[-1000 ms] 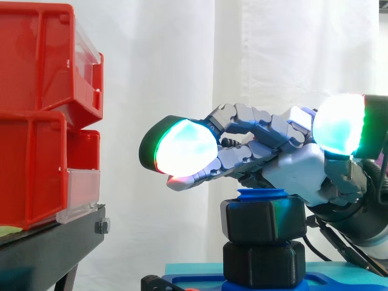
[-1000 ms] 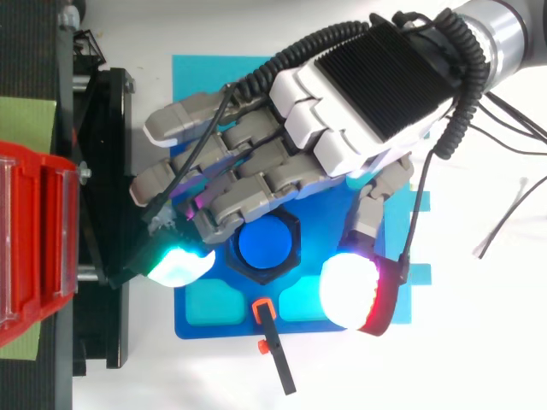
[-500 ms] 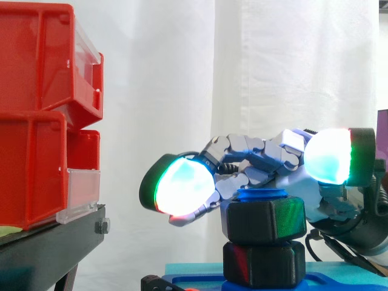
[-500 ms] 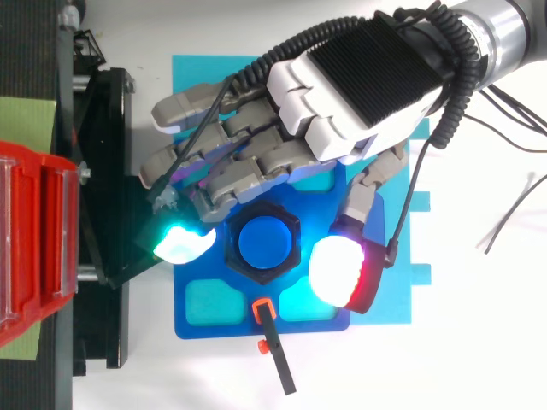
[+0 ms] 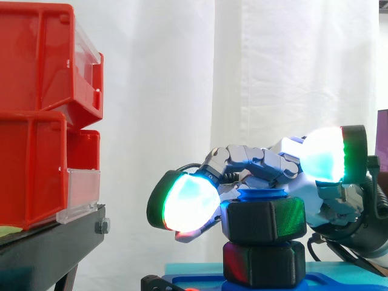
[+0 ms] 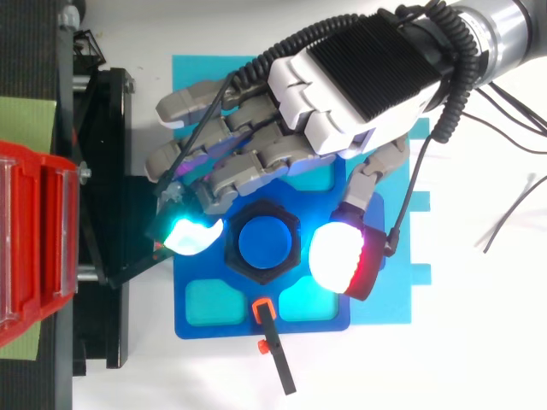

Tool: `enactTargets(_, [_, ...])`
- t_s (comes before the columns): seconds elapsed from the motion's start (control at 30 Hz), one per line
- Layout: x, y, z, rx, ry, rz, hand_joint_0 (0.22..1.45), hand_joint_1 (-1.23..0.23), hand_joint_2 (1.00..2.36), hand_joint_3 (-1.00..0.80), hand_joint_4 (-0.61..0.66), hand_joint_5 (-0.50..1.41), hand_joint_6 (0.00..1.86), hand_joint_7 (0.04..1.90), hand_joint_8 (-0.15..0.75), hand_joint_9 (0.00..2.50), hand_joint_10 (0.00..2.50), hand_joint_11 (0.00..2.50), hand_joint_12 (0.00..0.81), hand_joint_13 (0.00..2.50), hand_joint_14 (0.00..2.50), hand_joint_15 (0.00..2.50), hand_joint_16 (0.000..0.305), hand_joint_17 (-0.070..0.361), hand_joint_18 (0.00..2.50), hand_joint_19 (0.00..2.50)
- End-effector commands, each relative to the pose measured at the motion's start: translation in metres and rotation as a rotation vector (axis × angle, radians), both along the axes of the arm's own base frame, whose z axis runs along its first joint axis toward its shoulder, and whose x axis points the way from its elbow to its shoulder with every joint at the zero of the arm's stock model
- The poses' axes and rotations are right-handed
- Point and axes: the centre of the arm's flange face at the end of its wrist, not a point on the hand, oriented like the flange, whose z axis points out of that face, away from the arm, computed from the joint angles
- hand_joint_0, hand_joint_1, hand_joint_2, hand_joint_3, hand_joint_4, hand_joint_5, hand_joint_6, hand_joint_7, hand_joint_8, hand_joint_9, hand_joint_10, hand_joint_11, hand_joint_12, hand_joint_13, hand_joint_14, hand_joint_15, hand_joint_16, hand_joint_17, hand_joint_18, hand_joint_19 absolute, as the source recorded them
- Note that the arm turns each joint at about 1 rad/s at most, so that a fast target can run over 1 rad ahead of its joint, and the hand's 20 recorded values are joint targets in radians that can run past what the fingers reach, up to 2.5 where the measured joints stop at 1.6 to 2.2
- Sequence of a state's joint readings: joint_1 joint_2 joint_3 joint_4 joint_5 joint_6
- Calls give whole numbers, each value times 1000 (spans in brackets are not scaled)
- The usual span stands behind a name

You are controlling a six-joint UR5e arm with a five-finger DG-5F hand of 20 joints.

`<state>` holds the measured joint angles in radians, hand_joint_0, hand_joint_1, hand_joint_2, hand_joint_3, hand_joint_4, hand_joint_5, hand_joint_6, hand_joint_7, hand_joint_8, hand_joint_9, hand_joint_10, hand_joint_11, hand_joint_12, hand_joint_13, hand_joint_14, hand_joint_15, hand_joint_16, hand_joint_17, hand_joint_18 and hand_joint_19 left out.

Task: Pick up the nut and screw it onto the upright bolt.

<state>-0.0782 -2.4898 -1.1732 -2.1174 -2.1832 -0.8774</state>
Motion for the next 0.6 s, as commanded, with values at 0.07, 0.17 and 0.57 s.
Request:
enactTargets(0.07, [-1,-4,0,-5,-1,6,478,-16,1000,-500,242,-67,504,1084,226,636,0,0,271,434,0,0,28,63,124,0])
enactTargets(0.17, [-2,-6,0,-13,-3,12,480,-20,1000,-500,238,-58,505,1149,232,649,0,0,269,446,0,0,28,63,129,0])
enactTargets(0.57, [-4,-18,4,-27,-12,23,492,-65,1000,-500,197,-30,504,1329,241,722,0,0,253,508,0,0,25,57,186,0])
